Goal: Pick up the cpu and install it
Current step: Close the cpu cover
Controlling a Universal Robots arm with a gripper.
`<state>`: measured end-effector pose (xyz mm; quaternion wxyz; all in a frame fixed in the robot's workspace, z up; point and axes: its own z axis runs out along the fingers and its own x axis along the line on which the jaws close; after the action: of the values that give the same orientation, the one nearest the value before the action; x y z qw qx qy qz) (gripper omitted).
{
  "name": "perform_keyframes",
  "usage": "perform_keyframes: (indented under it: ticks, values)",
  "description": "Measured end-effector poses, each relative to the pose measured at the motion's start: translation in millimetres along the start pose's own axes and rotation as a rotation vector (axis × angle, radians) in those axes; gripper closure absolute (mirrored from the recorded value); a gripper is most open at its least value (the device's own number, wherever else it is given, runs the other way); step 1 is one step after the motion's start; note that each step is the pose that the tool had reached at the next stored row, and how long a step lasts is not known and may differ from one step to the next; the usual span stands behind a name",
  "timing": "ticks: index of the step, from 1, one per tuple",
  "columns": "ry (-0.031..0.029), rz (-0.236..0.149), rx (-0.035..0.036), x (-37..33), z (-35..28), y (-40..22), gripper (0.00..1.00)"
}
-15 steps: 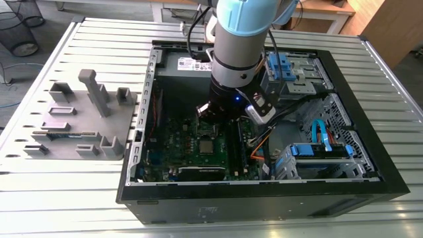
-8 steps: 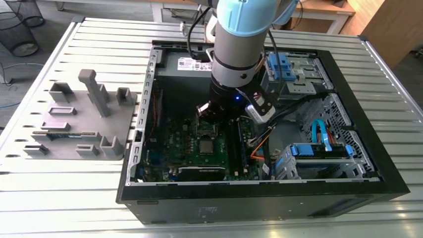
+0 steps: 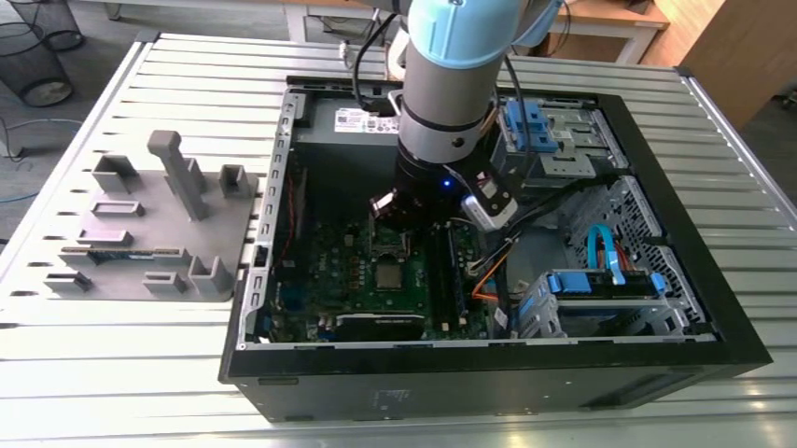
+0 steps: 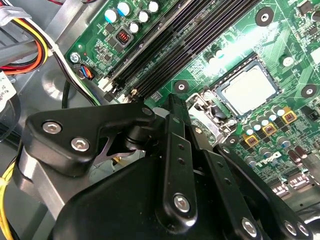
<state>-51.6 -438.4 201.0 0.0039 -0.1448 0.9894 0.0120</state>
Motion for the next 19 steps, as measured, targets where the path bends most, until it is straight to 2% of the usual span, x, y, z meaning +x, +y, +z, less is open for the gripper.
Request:
perform_keyframes:
  ticks: [19]
  values:
    - [-0.0013,0.0,-0.0034,3.8,2.1,2.2,0.89]
